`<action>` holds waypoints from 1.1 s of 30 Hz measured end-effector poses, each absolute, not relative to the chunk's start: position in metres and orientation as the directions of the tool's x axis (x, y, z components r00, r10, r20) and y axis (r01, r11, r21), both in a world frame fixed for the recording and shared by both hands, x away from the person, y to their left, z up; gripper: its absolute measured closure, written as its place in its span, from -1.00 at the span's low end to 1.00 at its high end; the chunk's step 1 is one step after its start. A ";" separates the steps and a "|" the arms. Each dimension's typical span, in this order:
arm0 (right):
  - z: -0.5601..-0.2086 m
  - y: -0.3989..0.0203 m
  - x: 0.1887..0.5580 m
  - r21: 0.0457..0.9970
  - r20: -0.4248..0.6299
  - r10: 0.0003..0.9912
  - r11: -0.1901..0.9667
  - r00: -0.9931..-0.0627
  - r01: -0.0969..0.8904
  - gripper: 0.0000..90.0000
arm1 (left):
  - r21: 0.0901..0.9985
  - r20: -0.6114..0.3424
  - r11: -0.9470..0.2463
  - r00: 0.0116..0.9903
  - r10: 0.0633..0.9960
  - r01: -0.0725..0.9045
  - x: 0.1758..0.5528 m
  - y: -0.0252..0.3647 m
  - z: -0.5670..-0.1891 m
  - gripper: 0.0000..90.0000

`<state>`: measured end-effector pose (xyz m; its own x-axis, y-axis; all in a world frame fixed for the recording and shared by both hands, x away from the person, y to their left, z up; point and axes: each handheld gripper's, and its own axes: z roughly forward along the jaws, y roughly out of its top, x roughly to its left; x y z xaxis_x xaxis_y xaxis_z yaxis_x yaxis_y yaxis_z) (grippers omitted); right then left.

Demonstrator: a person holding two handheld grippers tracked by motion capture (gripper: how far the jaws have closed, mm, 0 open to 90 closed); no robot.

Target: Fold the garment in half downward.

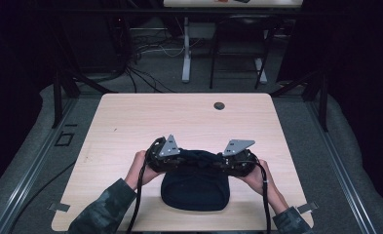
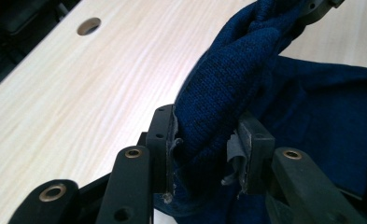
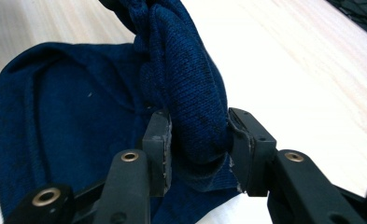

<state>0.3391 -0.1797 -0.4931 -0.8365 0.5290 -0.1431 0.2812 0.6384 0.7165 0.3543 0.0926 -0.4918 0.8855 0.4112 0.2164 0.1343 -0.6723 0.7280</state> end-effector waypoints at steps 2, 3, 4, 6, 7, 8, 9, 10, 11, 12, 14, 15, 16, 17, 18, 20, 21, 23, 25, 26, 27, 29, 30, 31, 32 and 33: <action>-0.496 -0.179 0.336 0.712 -0.142 0.527 0.643 -0.838 0.283 0.36 | 0.729 0.209 -0.670 0.888 0.409 0.137 0.352 0.093 -0.494 0.41; -0.497 -0.179 0.335 0.713 -0.142 0.522 0.643 -0.841 0.279 0.36 | 0.730 0.207 -0.669 0.889 0.409 0.138 0.350 0.093 -0.495 0.41; -0.497 -0.179 0.333 0.706 -0.147 0.518 0.651 -0.843 0.277 0.36 | 0.732 0.206 -0.668 0.890 0.407 0.136 0.349 0.094 -0.497 0.42; -0.500 -0.179 0.330 0.704 -0.143 0.516 0.653 -0.844 0.281 0.36 | 0.734 0.197 -0.665 0.893 0.405 0.140 0.347 0.095 -0.498 0.41; -0.500 -0.179 0.329 0.701 -0.144 0.517 0.655 -0.844 0.281 0.36 | 0.734 0.195 -0.665 0.895 0.402 0.139 0.345 0.095 -0.500 0.41; -0.501 -0.179 0.328 0.696 -0.146 0.510 0.662 -0.848 0.278 0.35 | 0.736 0.194 -0.663 0.896 0.400 0.137 0.344 0.095 -0.501 0.41; -0.502 -0.179 0.327 0.698 -0.143 0.513 0.659 -0.846 0.281 0.35 | 0.734 0.189 -0.665 0.898 0.398 0.140 0.343 0.096 -0.501 0.41; -0.502 -0.179 0.326 0.694 -0.147 0.507 0.665 -0.849 0.277 0.35 | 0.737 0.184 -0.661 0.900 0.396 0.141 0.341 0.096 -0.503 0.41; -0.502 -0.179 0.325 0.691 -0.145 0.504 0.667 -0.851 0.277 0.35 | 0.736 0.182 -0.662 0.901 0.394 0.141 0.340 0.096 -0.504 0.41; -0.503 -0.179 0.325 0.689 -0.149 0.501 0.671 -0.853 0.274 0.35 | 0.736 0.176 -0.661 0.902 0.394 0.146 0.339 0.096 -0.505 0.41; -0.505 -0.178 0.323 0.686 -0.148 0.502 0.673 -0.852 0.278 0.35 | 0.734 0.158 -0.660 0.904 0.397 0.161 0.338 0.096 -0.508 0.41; -0.506 -0.178 0.322 0.681 -0.149 0.500 0.678 -0.853 0.278 0.35 | 0.734 0.151 -0.658 0.905 0.397 0.167 0.337 0.096 -0.509 0.41; -0.508 -0.179 0.321 0.678 -0.142 0.497 0.679 -0.856 0.281 0.35 | 0.735 0.141 -0.656 0.908 0.396 0.172 0.336 0.096 -0.511 0.41; -0.511 -0.179 0.320 0.679 -0.138 0.501 0.676 -0.855 0.286 0.35 | 0.736 0.140 -0.654 0.908 0.395 0.171 0.334 0.096 -0.513 0.41; -0.512 -0.180 0.319 0.674 -0.135 0.501 0.679 -0.855 0.291 0.35 | 0.734 0.136 -0.656 0.910 0.392 0.173 0.334 0.096 -0.514 0.41; -0.515 -0.180 0.317 0.668 -0.132 0.498 0.684 -0.857 0.294 0.35 | 0.732 0.128 -0.657 0.912 0.389 0.178 0.331 0.096 -0.518 0.41; -0.517 -0.179 0.315 0.667 -0.131 0.496 0.685 -0.859 0.294 0.35 | 0.732 0.125 -0.657 0.913 0.389 0.180 0.330 0.095 -0.520 0.41; -0.520 -0.179 0.313 0.660 -0.131 0.492 0.692 -0.861 0.295 0.35 | 0.728 0.120 -0.661 0.915 0.384 0.182 0.328 0.096 -0.522 0.41; -0.523 -0.178 0.311 0.651 -0.126 0.484 0.699 -0.866 0.296 0.34 | 0.724 0.113 -0.664 0.917 0.382 0.187 0.326 0.097 -0.525 0.41; -0.524 -0.178 0.310 0.648 -0.128 0.483 0.702 -0.866 0.296 0.34 | 0.727 0.110 -0.661 0.917 0.383 0.189 0.325 0.097 -0.526 0.41; -0.525 -0.178 0.309 0.647 -0.128 0.483 0.702 -0.866 0.295 0.34 | 0.727 0.107 -0.660 0.918 0.383 0.190 0.324 0.097 -0.528 0.41; -0.527 -0.178 0.308 0.645 -0.124 0.480 0.704 -0.869 0.297 0.34 | 0.724 0.106 -0.663 0.919 0.379 0.190 0.322 0.097 -0.530 0.40; -0.528 -0.178 0.307 0.642 -0.123 0.480 0.705 -0.869 0.299 0.33 | 0.723 0.101 -0.663 0.920 0.379 0.193 0.321 0.097 -0.531 0.40; -0.528 -0.178 0.307 0.640 -0.125 0.477 0.709 -0.870 0.297 0.33 | 0.721 0.102 -0.665 0.920 0.378 0.193 0.320 0.096 -0.533 0.40; -0.529 -0.178 0.306 0.641 -0.121 0.478 0.707 -0.870 0.299 0.33 | 0.719 0.099 -0.667 0.921 0.378 0.197 0.319 0.096 -0.535 0.40; -0.531 -0.178 0.305 0.642 -0.116 0.480 0.704 -0.870 0.303 0.32 | 0.713 0.094 -0.671 0.921 0.378 0.202 0.318 0.096 -0.536 0.40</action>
